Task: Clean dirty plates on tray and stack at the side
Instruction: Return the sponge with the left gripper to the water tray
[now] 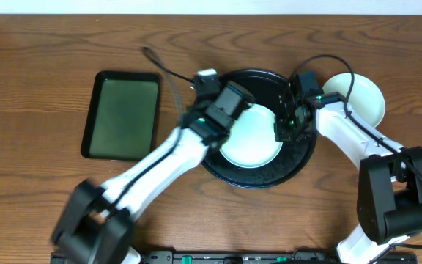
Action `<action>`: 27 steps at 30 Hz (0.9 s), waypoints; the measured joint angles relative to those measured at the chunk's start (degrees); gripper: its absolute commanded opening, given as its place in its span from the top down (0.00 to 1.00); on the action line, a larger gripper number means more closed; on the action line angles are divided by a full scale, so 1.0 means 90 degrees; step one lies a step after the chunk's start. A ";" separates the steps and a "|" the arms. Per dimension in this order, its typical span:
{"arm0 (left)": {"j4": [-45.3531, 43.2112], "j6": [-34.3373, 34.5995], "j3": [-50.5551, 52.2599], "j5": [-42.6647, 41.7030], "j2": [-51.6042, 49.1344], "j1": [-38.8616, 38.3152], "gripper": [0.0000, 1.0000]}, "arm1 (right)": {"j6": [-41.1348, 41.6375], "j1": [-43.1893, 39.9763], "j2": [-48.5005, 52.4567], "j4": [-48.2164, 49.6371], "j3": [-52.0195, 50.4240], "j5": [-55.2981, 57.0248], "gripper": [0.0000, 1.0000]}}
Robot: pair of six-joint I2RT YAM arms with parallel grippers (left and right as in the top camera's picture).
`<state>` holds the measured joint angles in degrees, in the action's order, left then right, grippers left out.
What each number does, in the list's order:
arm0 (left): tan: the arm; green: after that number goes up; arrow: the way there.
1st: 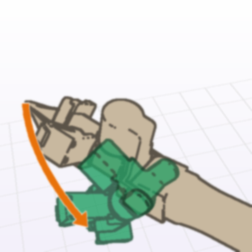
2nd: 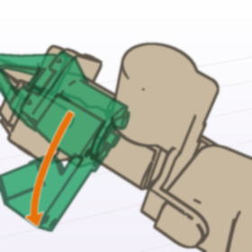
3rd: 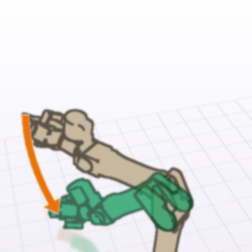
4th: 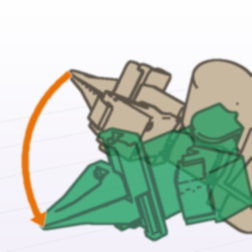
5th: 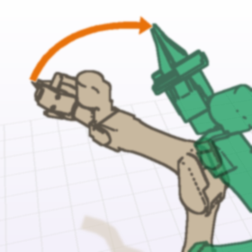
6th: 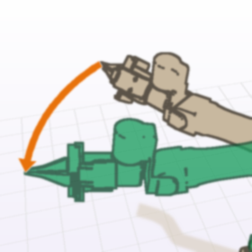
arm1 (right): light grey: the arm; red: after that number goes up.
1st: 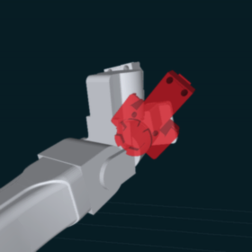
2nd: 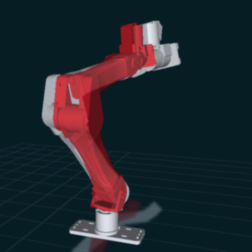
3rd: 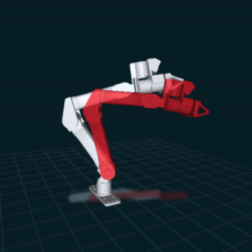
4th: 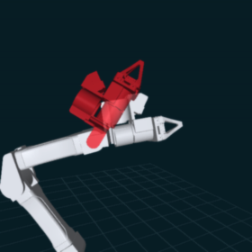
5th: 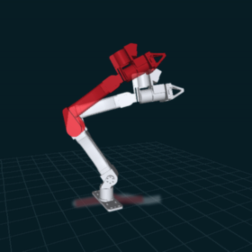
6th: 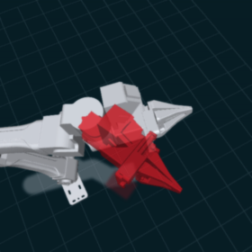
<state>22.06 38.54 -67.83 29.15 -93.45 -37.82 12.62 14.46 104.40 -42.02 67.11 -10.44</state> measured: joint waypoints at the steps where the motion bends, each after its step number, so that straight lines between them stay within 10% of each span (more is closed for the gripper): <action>1: 0.0002 -0.0002 0.0000 0.0012 0.0216 0.0097 0.92 | -0.0114 0.0000 -0.0022 -0.0100 0.0117 0.0019 0.99; 21: 0.0505 -0.0515 0.0000 -0.2472 -0.0491 0.4286 0.92 | -0.0707 0.0223 -0.0168 -0.0767 0.0855 0.0619 0.99; 27: 0.0522 -0.0600 0.0000 -0.2662 -0.1107 0.4461 0.73 | -0.0707 0.0223 -0.0168 -0.0784 0.0855 0.0646 0.99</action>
<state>26.76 33.15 -67.83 5.19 -103.42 2.33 6.26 16.47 102.89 -49.08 74.81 -4.62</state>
